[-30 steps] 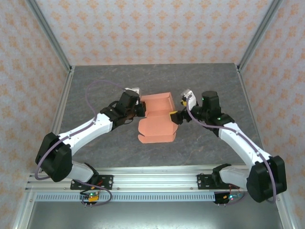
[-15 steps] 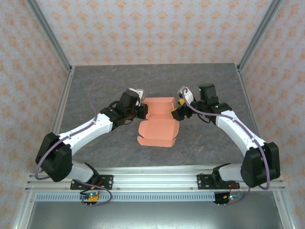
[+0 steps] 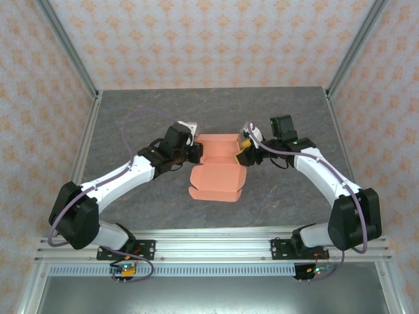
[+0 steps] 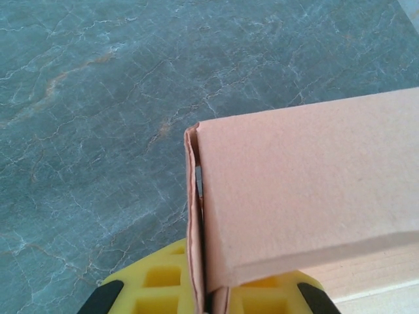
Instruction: Fold the paper box
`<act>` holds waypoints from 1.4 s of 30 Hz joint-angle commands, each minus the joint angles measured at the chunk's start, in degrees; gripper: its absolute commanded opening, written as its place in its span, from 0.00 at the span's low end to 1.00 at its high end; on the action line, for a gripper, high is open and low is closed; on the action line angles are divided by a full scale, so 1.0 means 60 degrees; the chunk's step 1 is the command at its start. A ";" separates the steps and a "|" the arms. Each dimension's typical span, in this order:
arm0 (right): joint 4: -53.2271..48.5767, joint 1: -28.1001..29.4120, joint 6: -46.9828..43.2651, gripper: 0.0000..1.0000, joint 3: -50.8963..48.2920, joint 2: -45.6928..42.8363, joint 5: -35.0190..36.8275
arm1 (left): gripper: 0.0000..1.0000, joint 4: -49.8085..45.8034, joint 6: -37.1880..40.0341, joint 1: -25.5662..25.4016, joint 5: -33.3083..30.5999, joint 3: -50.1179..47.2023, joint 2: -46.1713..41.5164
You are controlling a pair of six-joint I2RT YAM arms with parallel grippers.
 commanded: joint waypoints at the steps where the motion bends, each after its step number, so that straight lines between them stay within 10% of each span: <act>1: -0.0412 0.0047 -0.0410 0.67 0.0266 -0.0198 -0.0737 | 0.00 0.0206 0.0304 0.0012 0.0306 0.0021 -0.0060; 8: -0.2738 -0.0028 -0.1899 0.75 0.1393 0.0552 -0.1354 | 0.00 0.0180 0.0467 0.0009 0.0379 -0.0002 -0.0149; 17: -0.1762 0.0002 -0.1472 0.40 0.1040 0.0502 -0.0991 | 0.00 0.0313 0.0410 0.0015 0.0491 -0.0043 -0.0185; 23: -0.1267 0.0042 -0.0993 0.35 0.0810 0.0285 -0.0939 | 0.00 0.0337 0.0352 0.0014 0.0507 -0.0037 -0.0164; 28: -0.0775 0.0053 -0.0399 0.65 0.0629 -0.0085 -0.0838 | 0.00 0.0318 0.0321 0.0015 0.0482 -0.0042 -0.0135; 36: -0.0409 0.0050 0.0088 0.70 0.0907 -0.0189 -0.1054 | 0.00 0.0342 0.0341 0.0016 0.0501 -0.0107 -0.0178; 42: 0.0215 0.0088 0.0434 0.38 0.0810 -0.0112 -0.0559 | 0.00 0.0470 0.0290 0.0009 0.0491 -0.0217 -0.0238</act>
